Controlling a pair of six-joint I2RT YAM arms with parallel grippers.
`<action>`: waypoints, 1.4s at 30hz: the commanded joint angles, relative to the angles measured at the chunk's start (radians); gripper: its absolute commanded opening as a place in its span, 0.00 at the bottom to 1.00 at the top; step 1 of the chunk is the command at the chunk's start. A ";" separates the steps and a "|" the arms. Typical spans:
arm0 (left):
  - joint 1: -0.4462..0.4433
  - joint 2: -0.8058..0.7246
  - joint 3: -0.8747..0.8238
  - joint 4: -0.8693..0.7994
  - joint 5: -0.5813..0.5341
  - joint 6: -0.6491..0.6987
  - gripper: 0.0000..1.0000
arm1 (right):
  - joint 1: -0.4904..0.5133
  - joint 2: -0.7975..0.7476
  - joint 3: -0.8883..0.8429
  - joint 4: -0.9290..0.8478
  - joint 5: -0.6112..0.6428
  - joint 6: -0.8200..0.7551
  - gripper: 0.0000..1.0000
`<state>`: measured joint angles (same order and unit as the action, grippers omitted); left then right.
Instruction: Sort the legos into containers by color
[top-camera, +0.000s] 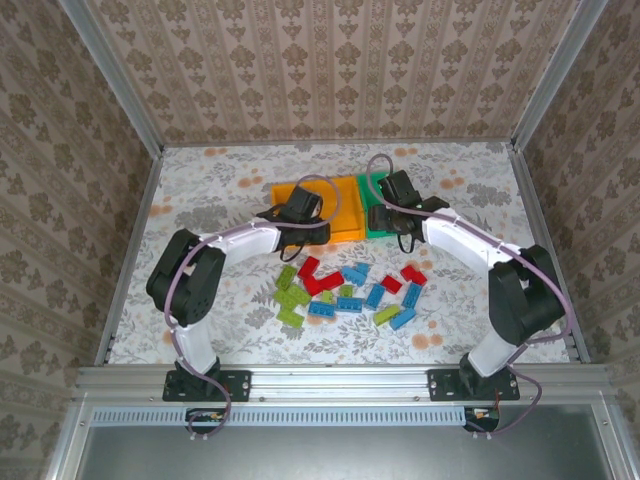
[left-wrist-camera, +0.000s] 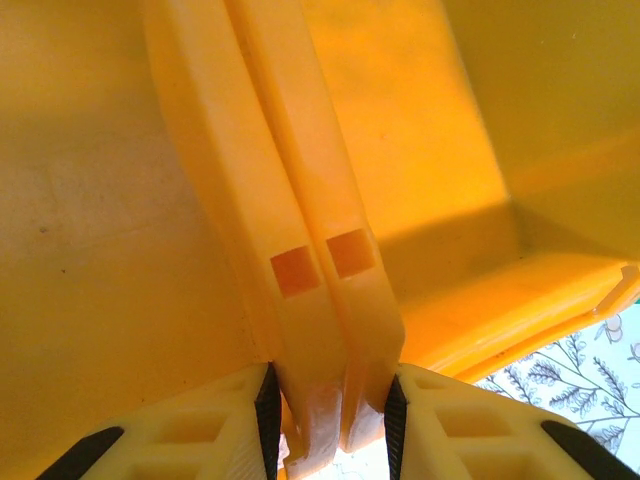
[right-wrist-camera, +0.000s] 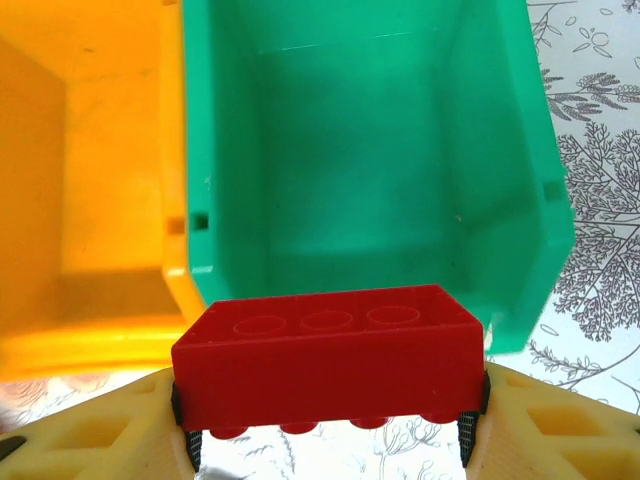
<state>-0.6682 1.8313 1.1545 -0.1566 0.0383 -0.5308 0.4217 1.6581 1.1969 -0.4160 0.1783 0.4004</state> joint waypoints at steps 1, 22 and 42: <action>-0.022 0.014 -0.045 -0.095 0.040 0.013 0.33 | -0.014 0.046 0.056 -0.022 0.041 0.015 0.61; -0.047 -0.009 -0.083 -0.044 0.057 0.107 0.35 | -0.036 0.127 0.104 -0.100 0.095 0.000 0.76; -0.046 -0.130 -0.113 0.096 0.045 0.178 1.00 | 0.002 -0.236 -0.252 -0.285 -0.001 -0.159 0.84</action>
<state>-0.7074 1.7439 1.0523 -0.0925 0.0757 -0.3786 0.4244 1.4685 0.9733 -0.5846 0.1883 0.2863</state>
